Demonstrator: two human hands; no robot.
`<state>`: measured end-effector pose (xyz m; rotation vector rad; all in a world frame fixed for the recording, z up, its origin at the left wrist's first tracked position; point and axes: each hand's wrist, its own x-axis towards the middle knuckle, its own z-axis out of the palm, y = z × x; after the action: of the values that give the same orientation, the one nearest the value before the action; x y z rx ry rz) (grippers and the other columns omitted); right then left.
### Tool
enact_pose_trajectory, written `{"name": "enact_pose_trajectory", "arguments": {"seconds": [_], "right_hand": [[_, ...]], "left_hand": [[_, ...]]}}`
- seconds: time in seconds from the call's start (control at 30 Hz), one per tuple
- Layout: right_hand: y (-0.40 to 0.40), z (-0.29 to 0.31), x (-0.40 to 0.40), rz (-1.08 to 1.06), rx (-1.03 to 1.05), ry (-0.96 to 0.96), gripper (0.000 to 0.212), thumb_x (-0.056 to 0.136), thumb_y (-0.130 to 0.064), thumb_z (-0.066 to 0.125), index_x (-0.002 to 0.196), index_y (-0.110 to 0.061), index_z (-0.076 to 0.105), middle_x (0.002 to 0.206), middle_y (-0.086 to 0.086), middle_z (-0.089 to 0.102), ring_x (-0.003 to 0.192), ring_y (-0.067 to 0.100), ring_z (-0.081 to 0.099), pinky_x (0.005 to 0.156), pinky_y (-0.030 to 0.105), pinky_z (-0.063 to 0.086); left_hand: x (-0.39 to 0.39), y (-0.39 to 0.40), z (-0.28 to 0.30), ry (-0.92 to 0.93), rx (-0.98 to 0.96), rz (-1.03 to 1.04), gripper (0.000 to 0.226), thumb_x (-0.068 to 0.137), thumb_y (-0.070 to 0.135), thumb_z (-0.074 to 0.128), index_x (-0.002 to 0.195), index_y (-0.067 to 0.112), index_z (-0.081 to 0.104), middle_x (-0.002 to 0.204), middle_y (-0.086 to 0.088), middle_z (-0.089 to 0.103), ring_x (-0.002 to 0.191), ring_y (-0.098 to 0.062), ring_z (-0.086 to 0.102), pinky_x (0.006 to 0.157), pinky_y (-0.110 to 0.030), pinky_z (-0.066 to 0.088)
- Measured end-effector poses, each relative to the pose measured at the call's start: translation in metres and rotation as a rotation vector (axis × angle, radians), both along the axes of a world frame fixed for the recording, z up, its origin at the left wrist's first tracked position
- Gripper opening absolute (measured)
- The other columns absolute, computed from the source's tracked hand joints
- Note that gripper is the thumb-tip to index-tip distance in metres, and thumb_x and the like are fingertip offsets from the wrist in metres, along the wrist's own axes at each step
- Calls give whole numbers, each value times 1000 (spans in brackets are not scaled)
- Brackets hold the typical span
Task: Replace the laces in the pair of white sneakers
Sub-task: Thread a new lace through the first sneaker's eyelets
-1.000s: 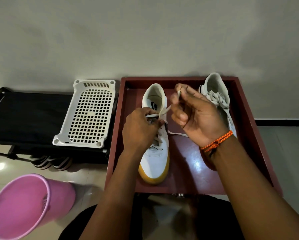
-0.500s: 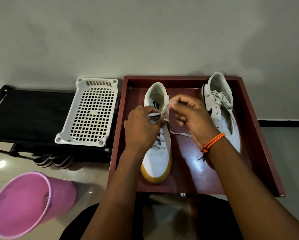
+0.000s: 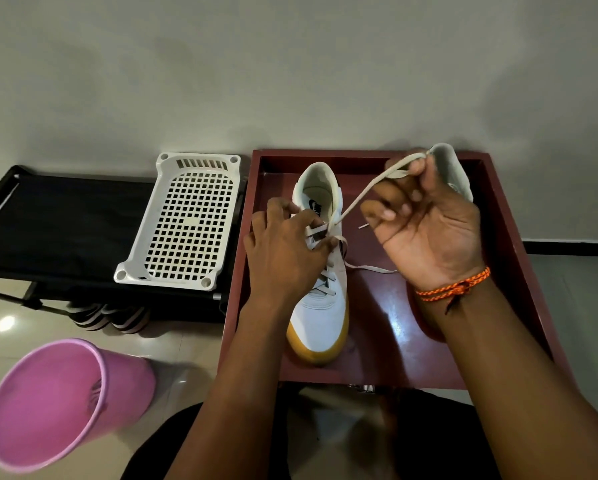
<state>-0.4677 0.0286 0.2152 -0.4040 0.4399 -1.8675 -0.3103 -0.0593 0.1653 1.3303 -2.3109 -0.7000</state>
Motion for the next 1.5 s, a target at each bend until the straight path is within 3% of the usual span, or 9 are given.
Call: {"name": "enact_pose_trajectory", "arguments": {"seconds": [0.3, 0.43, 0.5, 0.67, 0.83, 0.97, 1.17, 1.27, 1.5], "right_hand": [[0, -9, -11, -96, 125, -66, 25, 106, -24, 48, 89, -16, 63, 69, -6, 40, 59, 8, 34, 61, 22, 31], [-8, -40, -16, -261, 929, 735, 22, 99, -10, 62, 117, -21, 69, 90, 3, 70, 58, 12, 57, 51, 27, 48], [-7, -58, -13, -249, 1121, 1131, 40, 93, -12, 67, 132, -22, 67, 106, 4, 73, 80, 21, 72, 70, 42, 62], [-8, -58, -3, -422, 998, 1417, 27, 94, -12, 62, 109, -29, 79, 112, 5, 68, 87, 14, 65, 89, 34, 55], [-11, -45, 11, -275, 611, 1340, 21, 93, -19, 64, 99, -28, 82, 92, -8, 79, 88, 16, 75, 83, 48, 61], [-11, -42, 23, -106, 474, 1255, 15, 96, -16, 69, 101, -23, 81, 88, 1, 79, 84, 24, 75, 80, 48, 62], [2, -35, 1, 75, 583, 1197, 7, 92, 0, 74, 93, 1, 82, 59, -7, 68, 48, 2, 56, 52, 16, 44], [6, -44, -12, -27, 683, 1551, 15, 90, -8, 73, 87, -15, 86, 57, -18, 67, 52, 6, 60, 58, 31, 47], [-11, -28, 32, -190, 471, 1239, 28, 95, -13, 64, 115, -26, 78, 57, 11, 54, 53, 16, 45, 59, 33, 42]], "left_hand": [[-4, 5, 10, 61, -55, -11, 44, 79, 43, 86, 115, 38, 60, 129, 6, 48, 121, -23, 50, 101, -51, 46], [-9, 12, 9, -52, -186, -144, 30, 81, 30, 81, 108, 40, 71, 124, 7, 48, 112, -22, 48, 91, -47, 47], [-12, 17, 4, -136, -215, -168, 28, 85, 31, 76, 112, 36, 73, 127, 3, 49, 114, -24, 48, 90, -46, 46], [-13, 14, 2, -35, -223, -132, 14, 93, 26, 71, 105, 31, 75, 99, 11, 60, 96, -19, 60, 78, -40, 47], [-4, 1, 10, 534, 263, -33, 12, 95, 21, 77, 102, 27, 85, 89, 11, 80, 80, -15, 76, 75, -40, 63], [4, -3, 25, 793, 514, 1, 10, 95, 12, 79, 102, 10, 85, 76, -5, 78, 61, -17, 66, 62, -22, 53], [15, -15, 29, 995, 676, 102, 21, 94, 18, 77, 108, 4, 83, 68, -14, 59, 52, -15, 44, 52, -24, 41], [18, -17, 28, 1038, 709, 130, 28, 98, 15, 74, 111, -10, 76, 74, -3, 69, 55, -13, 46, 56, -20, 44], [12, -10, 30, 959, 733, 69, 19, 97, 12, 74, 103, -6, 78, 73, -11, 64, 53, -10, 52, 53, -20, 44]]}}
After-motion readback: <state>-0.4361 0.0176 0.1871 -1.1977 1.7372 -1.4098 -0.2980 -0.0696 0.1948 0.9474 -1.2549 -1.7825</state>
